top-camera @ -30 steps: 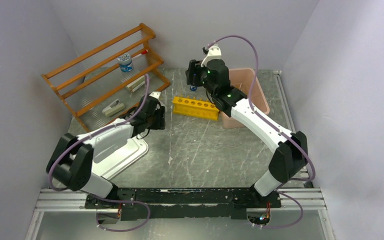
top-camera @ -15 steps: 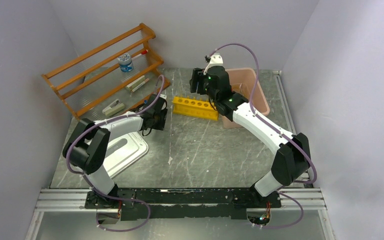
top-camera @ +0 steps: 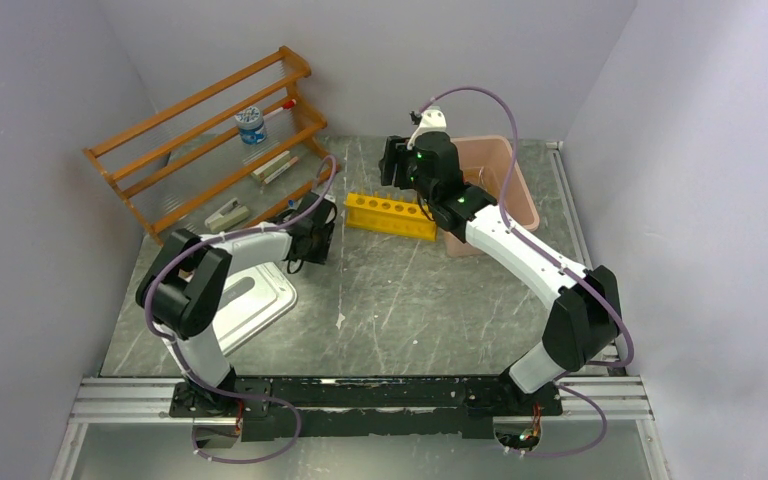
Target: Organize the chemistry lab equipment
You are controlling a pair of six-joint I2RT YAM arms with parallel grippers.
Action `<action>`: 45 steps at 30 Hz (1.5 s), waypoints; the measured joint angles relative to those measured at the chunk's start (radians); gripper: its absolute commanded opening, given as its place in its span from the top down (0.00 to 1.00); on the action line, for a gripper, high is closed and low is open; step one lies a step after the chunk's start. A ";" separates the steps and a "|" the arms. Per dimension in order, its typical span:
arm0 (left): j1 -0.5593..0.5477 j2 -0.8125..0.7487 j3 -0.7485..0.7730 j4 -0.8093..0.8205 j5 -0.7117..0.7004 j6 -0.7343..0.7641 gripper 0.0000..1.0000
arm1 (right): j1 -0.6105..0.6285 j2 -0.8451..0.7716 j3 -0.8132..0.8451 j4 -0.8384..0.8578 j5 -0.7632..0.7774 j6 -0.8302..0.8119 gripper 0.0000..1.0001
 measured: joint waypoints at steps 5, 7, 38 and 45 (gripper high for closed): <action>0.000 0.035 0.034 -0.004 -0.018 -0.004 0.65 | 0.000 0.000 0.000 0.000 0.000 0.002 0.37; 0.000 0.038 0.037 -0.003 -0.017 -0.003 0.69 | 0.000 0.000 -0.005 0.000 0.000 0.002 0.37; -0.049 -0.295 0.080 0.018 0.187 -0.290 0.89 | -0.001 -0.222 -0.422 0.126 -0.566 0.163 0.29; -0.047 -0.332 0.089 0.049 0.235 -0.450 0.89 | 0.026 -0.091 -0.413 0.296 -0.678 0.361 0.31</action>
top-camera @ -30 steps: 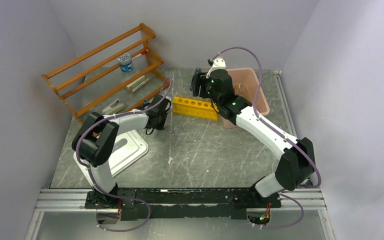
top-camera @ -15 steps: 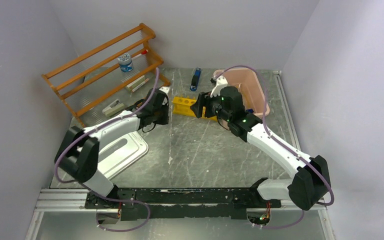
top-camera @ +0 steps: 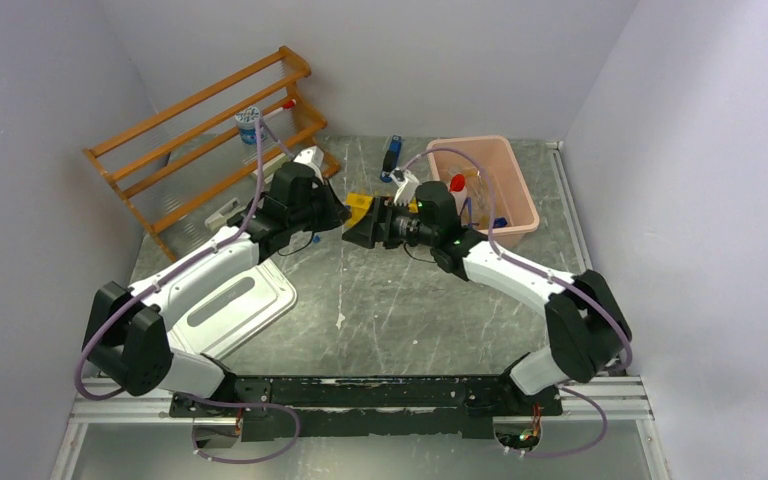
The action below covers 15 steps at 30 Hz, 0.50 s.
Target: Organize the chemistry lab equipment
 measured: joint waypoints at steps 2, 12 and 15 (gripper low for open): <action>0.003 -0.006 0.000 0.004 0.013 -0.028 0.89 | 0.008 0.043 0.014 0.013 -0.006 0.033 0.35; 0.052 -0.026 0.000 0.015 0.087 -0.101 0.87 | 0.016 0.137 0.037 0.107 -0.027 0.128 0.70; 0.069 -0.026 0.000 0.014 0.109 -0.105 0.85 | 0.017 0.139 0.037 0.143 -0.039 0.135 0.80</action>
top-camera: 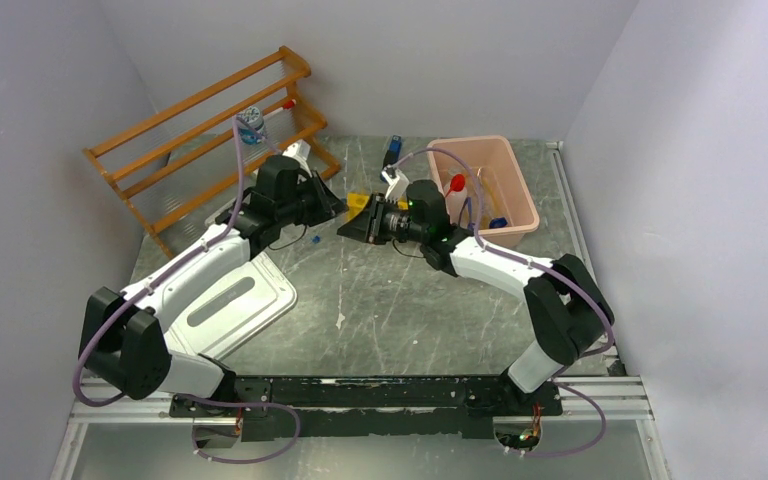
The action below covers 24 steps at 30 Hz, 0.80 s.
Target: Organize the chemistry lab equipment
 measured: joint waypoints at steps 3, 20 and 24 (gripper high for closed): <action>0.010 0.000 0.011 -0.004 0.024 0.001 0.70 | 0.000 0.003 0.000 0.021 -0.002 -0.004 0.85; 0.106 0.039 0.190 -0.148 0.302 0.102 0.43 | 0.004 -0.072 -0.001 -0.063 0.010 -0.499 0.86; 0.121 0.055 0.193 -0.179 0.365 0.130 0.46 | 0.005 -0.078 0.008 -0.120 0.037 -0.613 0.86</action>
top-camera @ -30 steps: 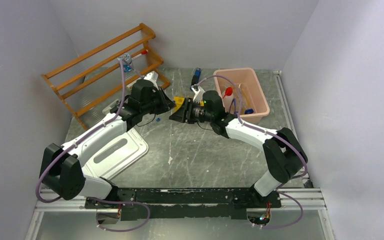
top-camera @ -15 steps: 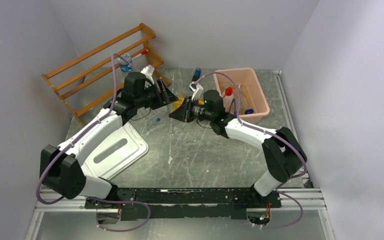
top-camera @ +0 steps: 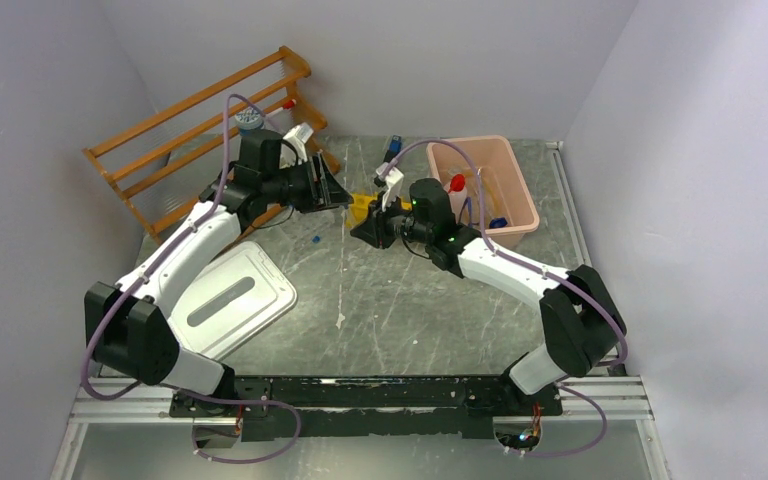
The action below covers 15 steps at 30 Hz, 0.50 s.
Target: Organize the chemistry lab equipment
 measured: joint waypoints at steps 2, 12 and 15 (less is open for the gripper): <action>0.000 0.011 0.000 -0.011 0.031 0.007 0.47 | 0.000 0.000 0.003 -0.018 0.013 -0.037 0.86; 0.000 0.067 0.008 -0.057 0.116 0.053 0.58 | 0.005 0.000 0.009 -0.051 0.019 -0.130 0.87; 0.000 0.067 0.010 -0.056 0.116 0.052 0.56 | 0.006 0.000 0.010 -0.055 0.018 -0.151 0.87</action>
